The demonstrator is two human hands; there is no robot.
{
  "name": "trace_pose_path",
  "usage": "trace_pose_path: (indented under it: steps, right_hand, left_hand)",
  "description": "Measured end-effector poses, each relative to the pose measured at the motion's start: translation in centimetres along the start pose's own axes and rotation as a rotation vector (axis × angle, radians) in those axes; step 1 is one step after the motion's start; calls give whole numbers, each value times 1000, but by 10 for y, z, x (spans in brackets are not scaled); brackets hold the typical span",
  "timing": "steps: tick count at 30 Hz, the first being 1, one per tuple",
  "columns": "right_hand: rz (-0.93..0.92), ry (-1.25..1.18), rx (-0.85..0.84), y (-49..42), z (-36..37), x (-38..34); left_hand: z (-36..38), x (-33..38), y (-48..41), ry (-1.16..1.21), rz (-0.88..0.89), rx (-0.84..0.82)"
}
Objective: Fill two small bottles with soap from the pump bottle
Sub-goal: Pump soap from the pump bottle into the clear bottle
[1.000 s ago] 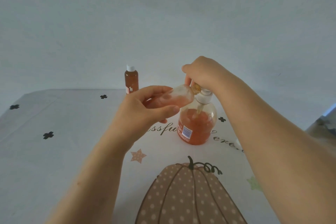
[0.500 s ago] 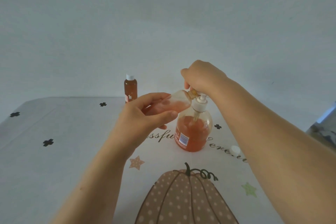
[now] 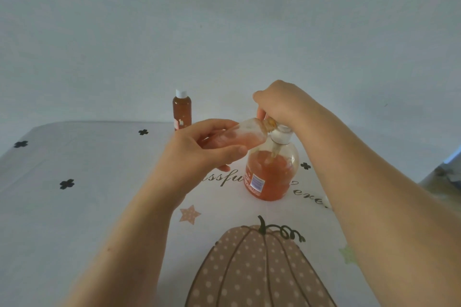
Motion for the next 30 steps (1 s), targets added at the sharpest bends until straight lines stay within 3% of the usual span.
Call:
trace_pose_path:
  steps: [18,30]
  right_hand:
    - [-55,-23,41,4,-14,-6]
    - [-39,-72,50,2,-2,3]
  left_hand:
    - [5,8,7,67,43,32]
    - [1,2,1,-15,24,15]
Point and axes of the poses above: each hand's wrist, its own y-axis away from the middle knuckle, its own z-axis out of the palm, x = y × z, the point moved 3 cm from there along -y, towards the middle knuckle, and after that the axes turned 3 degrees about z, right-handed, at the moved point
